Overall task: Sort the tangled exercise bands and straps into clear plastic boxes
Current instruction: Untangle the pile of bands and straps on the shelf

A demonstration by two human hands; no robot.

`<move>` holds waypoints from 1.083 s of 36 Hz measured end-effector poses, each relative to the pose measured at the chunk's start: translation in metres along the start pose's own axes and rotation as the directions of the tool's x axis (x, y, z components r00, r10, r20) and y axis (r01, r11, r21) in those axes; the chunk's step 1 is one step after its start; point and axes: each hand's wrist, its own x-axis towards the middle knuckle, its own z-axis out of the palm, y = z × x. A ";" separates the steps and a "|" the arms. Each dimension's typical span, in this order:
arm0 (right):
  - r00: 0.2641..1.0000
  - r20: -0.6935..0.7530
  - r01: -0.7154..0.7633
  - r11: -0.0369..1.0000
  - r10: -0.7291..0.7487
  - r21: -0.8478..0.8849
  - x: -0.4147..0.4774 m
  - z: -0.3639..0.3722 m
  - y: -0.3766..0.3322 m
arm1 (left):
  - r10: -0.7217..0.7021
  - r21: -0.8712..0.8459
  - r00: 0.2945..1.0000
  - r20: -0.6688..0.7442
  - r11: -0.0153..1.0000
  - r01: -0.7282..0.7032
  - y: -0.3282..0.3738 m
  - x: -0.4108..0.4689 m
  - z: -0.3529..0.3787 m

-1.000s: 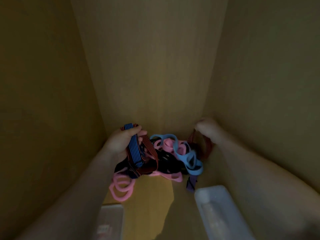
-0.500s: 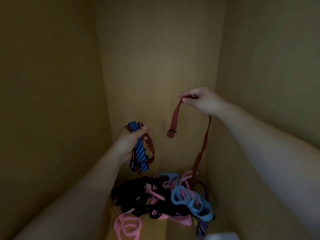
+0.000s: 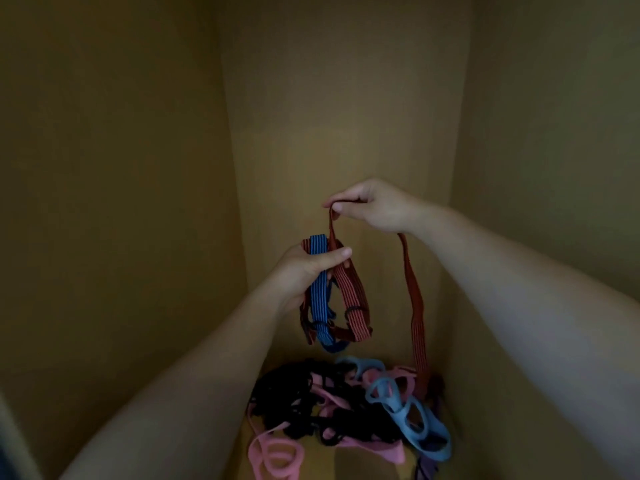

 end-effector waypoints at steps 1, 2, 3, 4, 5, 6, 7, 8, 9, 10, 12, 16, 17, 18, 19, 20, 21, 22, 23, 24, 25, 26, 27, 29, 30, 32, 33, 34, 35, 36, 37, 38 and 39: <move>1.000 -0.006 -0.005 1.000 0.005 -0.008 0.000 0.002 0.001 | 0.002 0.007 1.000 0.003 1.000 -0.002 0.001 -0.001 0.000; 1.000 -0.015 -0.011 1.000 0.011 -0.015 -0.001 0.003 0.003 | 0.002 0.013 1.000 0.006 1.000 -0.002 0.000 -0.001 -0.001; 1.000 -0.026 -0.016 1.000 0.016 -0.027 -0.001 0.005 0.007 | -0.001 0.011 1.000 0.009 1.000 0.001 -0.001 -0.001 -0.002; 0.999 -0.036 -0.027 0.999 0.025 -0.034 -0.002 0.005 0.011 | -0.005 0.003 1.000 0.005 1.000 0.005 -0.003 -0.001 -0.004; 0.998 -0.042 -0.041 0.998 0.039 -0.038 -0.003 0.005 0.016 | -0.010 -0.021 1.000 -0.006 1.000 0.010 -0.004 -0.002 -0.007; 0.998 -0.042 -0.058 0.998 0.056 -0.037 -0.005 0.005 0.020 | -0.021 -0.051 0.999 -0.025 0.999 0.020 -0.005 -0.004 -0.010; 0.996 -0.041 -0.078 0.996 0.076 -0.040 -0.006 0.004 0.026 | -0.028 -0.085 0.998 -0.054 0.996 0.023 -0.006 -0.006 -0.013; 0.994 -0.050 -0.102 0.994 0.100 -0.048 -0.008 0.004 0.032 | -0.029 -0.110 0.995 -0.091 0.994 0.019 -0.006 -0.008 -0.016; 0.989 -0.067 -0.132 0.990 0.128 -0.056 -0.009 0.003 0.040 | -0.021 -0.131 0.991 -0.133 0.991 0.003 -0.004 -0.010 -0.020; 0.983 -0.082 -0.167 0.984 0.161 -0.065 -0.011 0.003 0.047 | -0.008 -0.152 0.983 -0.182 0.988 -0.020 -0.002 -0.011 -0.024; 0.972 -0.092 -0.221 0.975 0.217 -0.035 -0.016 0.004 0.064 | -0.001 -0.200 0.962 -0.273 0.978 -0.056 0.003 -0.013 -0.032; 0.948 -0.082 -0.293 0.942 0.309 0.163 -0.032 0.010 0.090 | -0.069 -0.292 0.922 -0.381 0.955 -0.049 0.007 -0.013 -0.045; 0.943 -0.078 -0.303 0.932 0.324 0.200 -0.037 0.011 0.094 | -0.098 -0.313 0.917 -0.387 0.949 -0.030 0.006 -0.013 -0.047; 0.940 -0.085 -0.304 0.925 0.330 0.226 -0.039 0.012 0.100 | -0.126 -0.332 0.914 -0.385 0.943 -0.010 0.004 -0.013 -0.048; 0.938 -0.090 -0.306 0.922 0.334 0.236 -0.042 0.013 0.103 | -0.150 -0.350 0.915 -0.374 0.937 0.011 0.001 -0.012 -0.049; 0.935 -0.101 -0.308 0.921 0.339 0.240 -0.043 0.014 0.105 | -0.172 -0.364 0.921 -0.350 0.931 0.035 -0.001 -0.013 -0.051; 0.932 -0.113 -0.310 0.921 0.343 0.238 -0.043 0.016 0.106 | -0.196 -0.379 0.930 -0.312 0.923 0.067 -0.002 -0.014 -0.051; 0.929 -0.138 -0.308 0.924 0.343 0.225 -0.042 0.019 0.106 | -0.219 -0.394 0.937 -0.273 0.914 0.099 -0.004 -0.015 -0.050; 0.927 -0.158 -0.309 0.931 0.341 0.195 -0.039 0.023 0.103 | -0.237 -0.406 0.940 -0.246 0.906 0.122 -0.005 -0.015 -0.050; 0.927 -0.173 -0.306 0.938 0.332 0.161 -0.036 0.027 0.099 | -0.246 -0.409 0.939 -0.241 0.903 0.132 -0.005 -0.015 -0.049; 0.931 -0.173 -0.301 0.944 0.322 0.135 -0.033 0.033 0.094 | -0.249 -0.411 0.936 -0.248 0.902 0.131 -0.005 -0.014 -0.048; 0.935 -0.164 -0.296 0.947 0.313 0.122 -0.030 0.038 0.088 | -0.253 -0.413 0.933 -0.255 0.901 0.131 -0.005 -0.014 -0.046; 0.942 -0.138 -0.291 0.950 0.304 0.112 -0.028 0.044 0.081 | -0.261 -0.420 0.932 -0.252 0.897 0.138 -0.005 -0.013 -0.045; 0.957 -0.071 -0.274 0.955 0.283 0.112 -0.027 0.053 0.067 | -0.280 -0.400 0.935 -0.218 0.900 0.176 -0.006 -0.013 -0.042; 0.962 -0.048 -0.261 0.959 0.268 0.109 -0.026 0.058 0.060 | -0.286 -0.363 0.938 -0.198 0.910 0.201 -0.008 -0.013 -0.041; 0.972 -0.022 -0.229 0.968 0.232 0.102 -0.025 0.067 0.049 | -0.298 -0.274 0.940 -0.168 0.930 0.246 -0.015 -0.014 -0.036; 0.976 -0.003 -0.215 0.972 0.216 0.100 -0.025 0.071 0.044 | -0.307 -0.236 0.939 -0.158 0.935 0.266 -0.018 -0.014 -0.033; 0.980 0.020 -0.199 0.975 0.198 0.096 -0.026 0.075 0.039 | -0.316 -0.211 0.936 -0.155 0.936 0.281 -0.022 -0.014 -0.030; 0.983 0.048 -0.183 0.979 0.180 0.091 -0.026 0.078 0.036 | -0.319 -0.202 0.934 -0.158 0.937 0.286 -0.025 -0.014 -0.029; 0.983 0.081 -0.172 0.981 0.165 0.085 -0.027 0.082 0.034 | -0.315 -0.209 0.936 -0.160 0.937 0.280 -0.028 -0.013 -0.027; 0.982 0.115 -0.162 0.984 0.152 0.079 -0.029 0.087 0.034 | -0.307 -0.225 0.938 -0.160 0.937 0.268 -0.032 -0.011 -0.026; 0.980 0.141 -0.151 0.986 0.140 0.071 -0.030 0.090 0.033 | -0.298 -0.238 0.941 -0.162 0.937 0.256 -0.034 -0.010 -0.026; 0.977 0.163 -0.148 0.987 0.136 0.064 -0.031 0.094 0.033 | -0.287 -0.244 0.943 -0.168 0.939 0.242 -0.037 -0.009 -0.026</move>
